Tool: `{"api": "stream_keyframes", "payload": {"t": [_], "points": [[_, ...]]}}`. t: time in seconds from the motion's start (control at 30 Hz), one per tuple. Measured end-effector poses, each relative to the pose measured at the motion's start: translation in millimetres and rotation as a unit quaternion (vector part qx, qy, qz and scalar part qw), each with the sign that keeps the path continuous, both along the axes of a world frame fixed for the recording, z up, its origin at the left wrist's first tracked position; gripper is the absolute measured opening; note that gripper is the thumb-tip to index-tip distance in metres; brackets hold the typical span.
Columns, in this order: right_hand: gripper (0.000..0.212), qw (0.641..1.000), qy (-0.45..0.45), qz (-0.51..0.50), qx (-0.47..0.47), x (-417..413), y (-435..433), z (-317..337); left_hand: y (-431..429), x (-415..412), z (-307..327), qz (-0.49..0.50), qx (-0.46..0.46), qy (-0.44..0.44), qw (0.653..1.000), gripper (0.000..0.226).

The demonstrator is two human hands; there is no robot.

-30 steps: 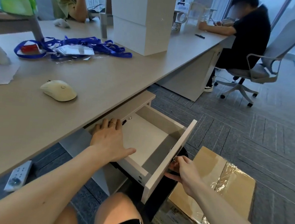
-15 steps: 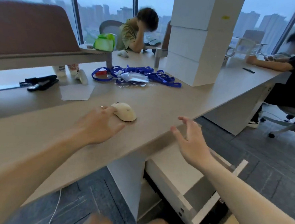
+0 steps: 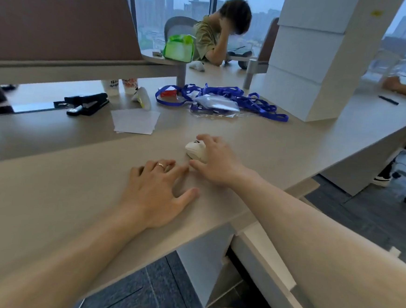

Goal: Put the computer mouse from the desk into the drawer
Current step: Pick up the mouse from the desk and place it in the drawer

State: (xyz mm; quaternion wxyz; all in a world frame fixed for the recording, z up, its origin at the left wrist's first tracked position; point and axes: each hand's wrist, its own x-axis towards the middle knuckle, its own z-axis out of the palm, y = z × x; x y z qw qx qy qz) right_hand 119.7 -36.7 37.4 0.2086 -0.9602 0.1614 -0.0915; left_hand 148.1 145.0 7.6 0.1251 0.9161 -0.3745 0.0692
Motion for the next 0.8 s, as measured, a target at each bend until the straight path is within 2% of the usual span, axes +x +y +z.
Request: {"api": "stream_keyframes", "payload": {"t": [0.1, 0.3, 0.43, 0.63, 0.7, 0.8], "points": [[0.063, 1.0, 0.007, 0.0, -0.012, 3, -3, -8, -2, 2, -2, 0.005, 0.005, -0.005, 1.0, 0.073], [0.069, 0.999, -0.03, -0.037, 0.012, -30, -15, 0, 0, 1, -1, -0.001, -0.003, 0.008, 1.0, 0.071], [0.067, 0.996, -0.04, -0.084, 0.003, -98, -48, 10, 2, -4, 3, -0.011, -0.003, 0.014, 1.0, 0.07], [0.063, 0.983, -0.077, -0.166, 0.018, -220, -95, 4, -5, -20, 4, -0.016, -0.025, 0.029, 0.999, 0.058], [0.065, 0.98, -0.064, -0.188, 0.023, -250, -104, -7, -20, -43, 5, -0.07, -0.066, 0.038, 0.995, 0.057], [0.07, 0.974, -0.022, -0.219, 0.048, -281, -110, -28, -56, -94, 5, -0.216, -0.084, 0.021, 0.973, 0.055]]}}
